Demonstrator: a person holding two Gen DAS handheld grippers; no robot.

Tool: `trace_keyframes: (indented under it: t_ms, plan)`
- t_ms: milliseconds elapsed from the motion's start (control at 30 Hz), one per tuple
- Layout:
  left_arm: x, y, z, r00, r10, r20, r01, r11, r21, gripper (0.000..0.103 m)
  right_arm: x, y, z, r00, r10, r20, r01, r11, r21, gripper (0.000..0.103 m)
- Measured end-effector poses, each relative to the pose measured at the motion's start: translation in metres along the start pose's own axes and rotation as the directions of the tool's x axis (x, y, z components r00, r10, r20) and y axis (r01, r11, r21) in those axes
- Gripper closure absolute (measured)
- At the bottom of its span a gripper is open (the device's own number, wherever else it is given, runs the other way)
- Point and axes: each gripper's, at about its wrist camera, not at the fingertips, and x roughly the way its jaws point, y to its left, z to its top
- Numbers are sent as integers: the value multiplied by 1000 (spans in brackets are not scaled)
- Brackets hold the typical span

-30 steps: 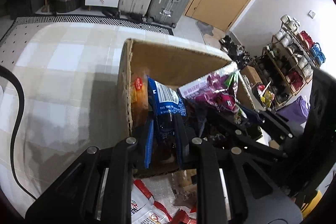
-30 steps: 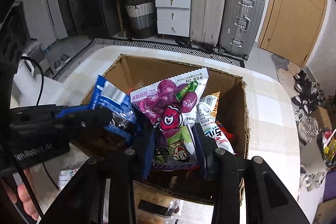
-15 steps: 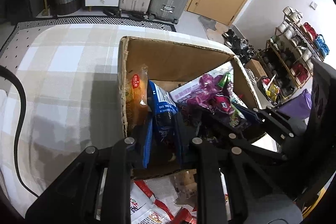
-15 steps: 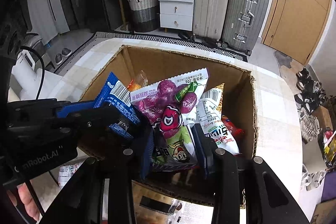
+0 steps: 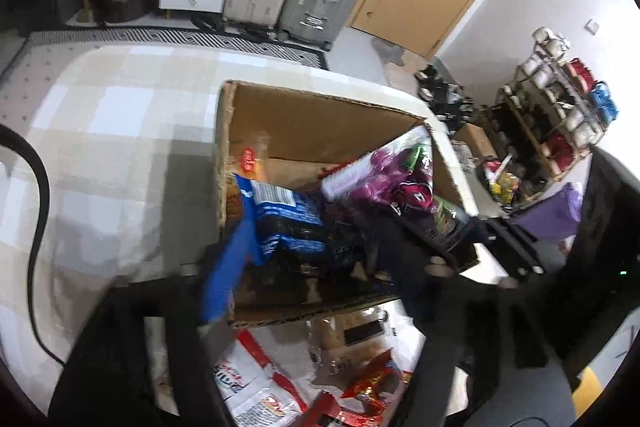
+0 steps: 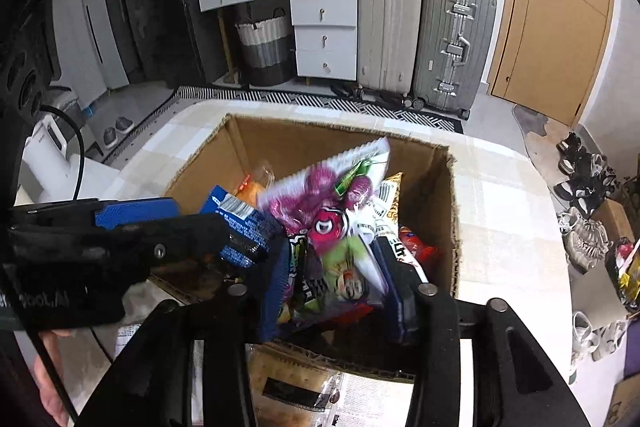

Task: Organize snacks
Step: 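Lower both bags into the box and open both grippers, then withdraw both tools from the box back above the table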

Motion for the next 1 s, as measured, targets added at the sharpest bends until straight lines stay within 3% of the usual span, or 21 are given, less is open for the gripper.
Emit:
trace_keyframes:
  t_ms: [67,133,300,333,400,1000]
  plan:
    - [-3,1,1,1000,-24,2,24,1000,-19,24,-8,-1,1,999,0,35,0,1000,1,42]
    - [-7,1,0,999,-28,16,28,999,-27,22,-14,0,2,998,-27,58,27,1000,-4,22]
    - [-18,-1,-2,999,-23,34,23,999,-23,13,-27,1,4,995,-51,91,53,998,-23,13]
    - [-20,-2,-1,999,8,35,-8,1000,-21,0,-30,-1,4,993,-61,99,64,998,-21,6]
    - [-25,-2,-1,999,22,45,-22,1000,-17,1,-35,-2,4,989,-84,121,87,996,-22,1]
    - [-74,-9,-18,994,57,93,-57,998,2,1,-63,6,0,988,-93,126,100,994,-49,0]
